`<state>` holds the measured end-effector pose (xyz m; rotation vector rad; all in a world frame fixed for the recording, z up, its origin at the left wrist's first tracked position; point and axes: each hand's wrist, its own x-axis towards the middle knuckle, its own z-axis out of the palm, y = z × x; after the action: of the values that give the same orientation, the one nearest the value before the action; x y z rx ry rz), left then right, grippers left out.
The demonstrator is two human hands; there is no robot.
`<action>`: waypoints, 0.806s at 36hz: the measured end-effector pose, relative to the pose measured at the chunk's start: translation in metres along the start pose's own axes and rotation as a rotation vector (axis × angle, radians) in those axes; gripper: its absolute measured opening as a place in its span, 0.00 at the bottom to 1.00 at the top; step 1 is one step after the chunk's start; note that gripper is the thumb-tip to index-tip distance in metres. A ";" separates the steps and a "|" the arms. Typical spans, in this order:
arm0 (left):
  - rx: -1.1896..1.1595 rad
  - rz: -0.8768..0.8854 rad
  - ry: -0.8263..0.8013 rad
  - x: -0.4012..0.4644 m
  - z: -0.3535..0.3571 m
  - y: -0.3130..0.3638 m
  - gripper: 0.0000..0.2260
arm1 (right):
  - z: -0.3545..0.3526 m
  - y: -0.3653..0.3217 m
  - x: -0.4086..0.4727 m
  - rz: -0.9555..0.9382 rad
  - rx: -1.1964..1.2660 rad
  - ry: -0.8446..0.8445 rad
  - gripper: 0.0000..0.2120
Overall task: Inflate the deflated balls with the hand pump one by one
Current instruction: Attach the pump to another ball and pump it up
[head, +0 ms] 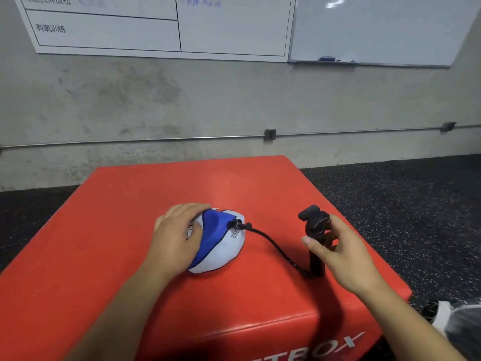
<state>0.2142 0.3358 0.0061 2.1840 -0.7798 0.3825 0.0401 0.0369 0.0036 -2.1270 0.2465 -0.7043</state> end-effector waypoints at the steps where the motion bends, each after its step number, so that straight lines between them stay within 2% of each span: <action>1: 0.003 0.001 0.004 0.000 0.001 0.001 0.22 | -0.002 0.000 0.001 -0.002 -0.009 0.016 0.11; 9: -0.003 0.004 -0.013 0.000 0.005 0.003 0.20 | -0.012 0.008 0.003 0.042 -0.003 0.037 0.16; 14: -0.021 0.030 -0.009 0.001 0.007 0.013 0.21 | -0.020 0.018 0.001 0.078 -0.005 0.027 0.15; 22: -0.034 0.131 -0.018 -0.009 0.022 0.052 0.20 | -0.030 0.019 -0.008 0.017 -0.021 0.023 0.15; 29: -0.127 0.116 0.056 -0.025 0.041 0.104 0.19 | -0.041 0.014 -0.017 0.017 0.005 0.021 0.23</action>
<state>0.1291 0.2621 0.0257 2.0078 -0.8788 0.4387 0.0039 0.0076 0.0047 -2.1111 0.2733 -0.7166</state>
